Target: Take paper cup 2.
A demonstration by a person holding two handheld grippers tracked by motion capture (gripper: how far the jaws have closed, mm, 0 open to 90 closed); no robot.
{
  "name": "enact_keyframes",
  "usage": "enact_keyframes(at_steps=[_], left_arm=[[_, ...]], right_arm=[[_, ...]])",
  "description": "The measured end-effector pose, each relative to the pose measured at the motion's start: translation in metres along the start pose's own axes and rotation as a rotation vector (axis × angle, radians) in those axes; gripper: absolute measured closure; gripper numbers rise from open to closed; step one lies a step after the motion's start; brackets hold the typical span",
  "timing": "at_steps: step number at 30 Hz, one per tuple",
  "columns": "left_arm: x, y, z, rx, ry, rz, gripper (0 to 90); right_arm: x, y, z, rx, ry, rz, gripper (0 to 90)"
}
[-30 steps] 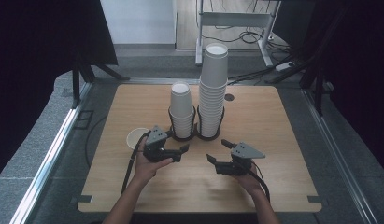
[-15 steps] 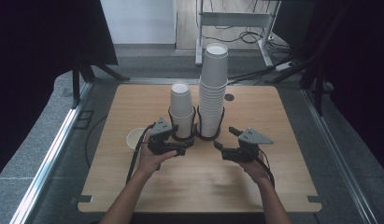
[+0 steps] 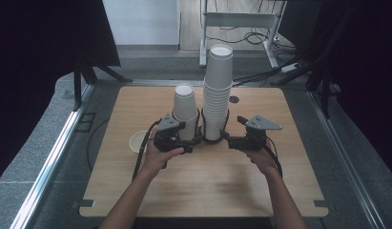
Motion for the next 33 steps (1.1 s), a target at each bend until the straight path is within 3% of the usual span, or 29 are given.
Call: enact_keyframes(at_steps=[4,9,19,25,33], left_arm=[[-0.009,-0.002,0.002,0.007,0.002,0.016,15.4],[-0.019,-0.004,0.003,0.003,0.016,0.026,15.3],[-0.032,-0.003,-0.002,0.009,0.007,0.028,15.1],[-0.035,0.001,-0.009,0.006,0.006,0.013,15.1],[-0.042,0.000,-0.010,0.004,0.013,0.029,15.1]], right_arm=[[-0.017,0.004,0.004,0.013,-0.003,0.006,7.9],[-0.034,0.009,0.008,-0.012,-0.001,0.007,5.7],[-0.051,0.016,0.008,-0.007,-0.026,-0.004,4.7],[-0.061,0.021,0.013,-0.010,-0.013,0.000,2.8],[-0.071,0.037,0.015,-0.014,0.000,-0.010,0.3]])
Point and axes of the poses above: each handheld gripper's, and its own axes: y roughly forward along the jaws, x roughly out of its underside, z roughly to its right, the point moved 2 cm from there along y, roughly forward along the jaws, and after that the axes turned 5 degrees about x, right-handed, at the moved point
